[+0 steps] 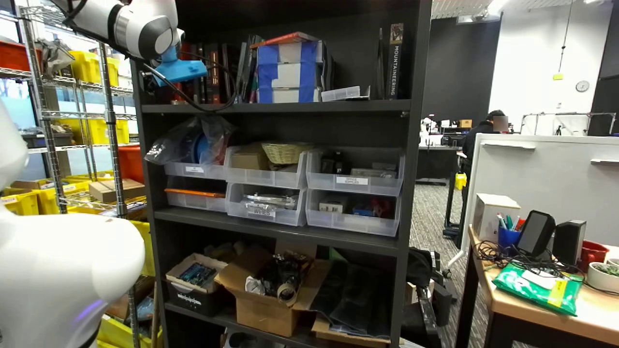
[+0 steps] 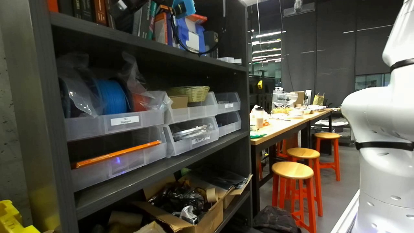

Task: Remove the silver object from the top left and put it in the basket on the second shelf from the top

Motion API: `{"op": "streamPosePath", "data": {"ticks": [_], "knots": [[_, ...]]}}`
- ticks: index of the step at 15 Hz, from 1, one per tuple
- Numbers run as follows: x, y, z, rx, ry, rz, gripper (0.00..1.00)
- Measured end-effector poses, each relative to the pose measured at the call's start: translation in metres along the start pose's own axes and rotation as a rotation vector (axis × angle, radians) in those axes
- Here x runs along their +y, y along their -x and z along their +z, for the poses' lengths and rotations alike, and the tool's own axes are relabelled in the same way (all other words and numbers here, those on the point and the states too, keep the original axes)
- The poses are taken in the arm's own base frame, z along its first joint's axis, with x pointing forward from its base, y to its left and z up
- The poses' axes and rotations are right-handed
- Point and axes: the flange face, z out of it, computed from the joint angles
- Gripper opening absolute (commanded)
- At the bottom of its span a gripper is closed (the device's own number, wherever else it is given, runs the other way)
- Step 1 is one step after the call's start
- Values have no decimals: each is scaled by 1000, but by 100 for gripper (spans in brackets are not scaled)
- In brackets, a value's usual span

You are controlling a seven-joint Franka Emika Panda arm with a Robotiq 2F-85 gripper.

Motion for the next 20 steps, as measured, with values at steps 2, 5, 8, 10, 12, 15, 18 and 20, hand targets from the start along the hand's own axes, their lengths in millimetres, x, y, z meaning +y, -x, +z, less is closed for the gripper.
{"op": "streamPosePath", "data": {"ticks": [2, 5, 8, 10, 12, 15, 18, 20], "knots": [[-1, -2, 5, -3, -3, -7, 100], [-3, -6, 13, -6, -7, -26, 100], [-3, -10, 19, -2, -11, -37, 100], [-1, -10, 22, 5, -14, -36, 100], [2, -9, 24, 11, -9, -33, 100], [11, -6, 24, 14, 20, -25, 100], [19, -4, 25, 16, 44, -17, 100], [22, -4, 26, 15, 51, -15, 100]]}}
